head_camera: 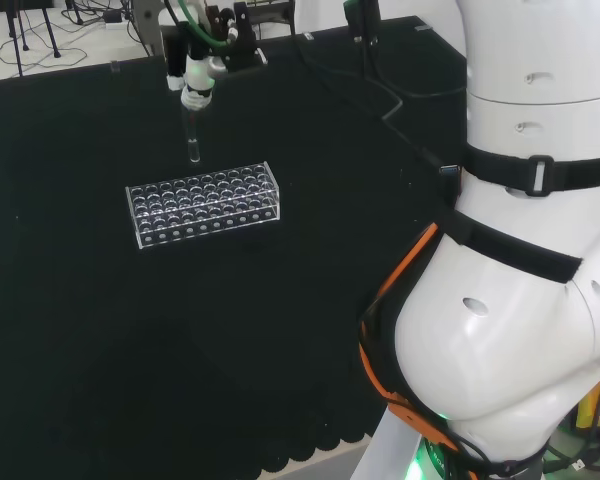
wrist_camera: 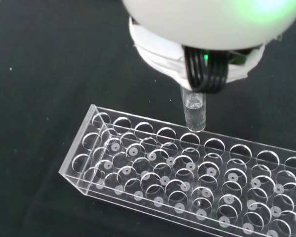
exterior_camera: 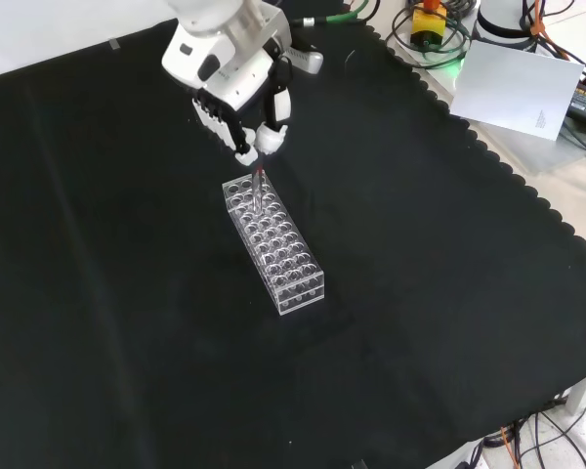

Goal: Shake the test tube.

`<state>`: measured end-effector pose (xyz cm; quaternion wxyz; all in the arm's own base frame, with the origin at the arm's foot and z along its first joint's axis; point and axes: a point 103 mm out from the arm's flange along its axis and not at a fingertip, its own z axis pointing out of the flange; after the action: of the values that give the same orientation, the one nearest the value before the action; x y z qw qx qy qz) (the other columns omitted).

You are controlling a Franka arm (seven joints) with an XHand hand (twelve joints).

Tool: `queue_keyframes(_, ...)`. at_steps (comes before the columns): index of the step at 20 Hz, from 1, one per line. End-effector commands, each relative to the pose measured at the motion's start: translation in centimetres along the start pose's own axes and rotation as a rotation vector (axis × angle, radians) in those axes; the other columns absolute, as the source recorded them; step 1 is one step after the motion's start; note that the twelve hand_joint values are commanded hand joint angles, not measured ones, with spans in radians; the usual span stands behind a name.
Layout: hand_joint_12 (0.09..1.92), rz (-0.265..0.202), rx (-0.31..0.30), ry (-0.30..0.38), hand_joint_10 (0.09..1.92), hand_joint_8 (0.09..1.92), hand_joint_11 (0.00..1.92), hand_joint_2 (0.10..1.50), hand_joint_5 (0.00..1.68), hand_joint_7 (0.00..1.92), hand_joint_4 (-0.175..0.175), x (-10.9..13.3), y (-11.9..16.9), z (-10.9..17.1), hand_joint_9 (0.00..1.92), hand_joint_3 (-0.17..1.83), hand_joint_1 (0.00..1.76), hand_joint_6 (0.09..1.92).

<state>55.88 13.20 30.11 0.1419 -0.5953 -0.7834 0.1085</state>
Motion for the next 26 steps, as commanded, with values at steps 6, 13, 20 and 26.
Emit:
queue_keyframes(6,1.07,0.002,-0.048,0.029,0.42,0.61,1.38,0.53,1.45,1.47,-0.175,-0.6,-2.2,-2.4,1.44,0.76,1.45,0.12)
queue_keyframes(13,1.07,-0.021,-0.086,0.042,0.42,0.61,1.38,0.53,1.45,1.47,-0.175,1.2,-2.0,-4.1,1.44,0.76,1.45,0.12)
queue_keyframes(20,1.07,-0.095,-0.116,0.058,0.42,0.61,1.38,0.53,1.45,1.47,-0.175,4.0,-1.8,-5.8,1.44,0.77,1.45,0.11)
queue_keyframes(26,1.08,-0.051,-0.105,0.033,0.42,0.61,1.38,0.52,1.45,1.47,-0.175,2.0,-2.2,-5.2,1.44,0.77,1.45,0.11)
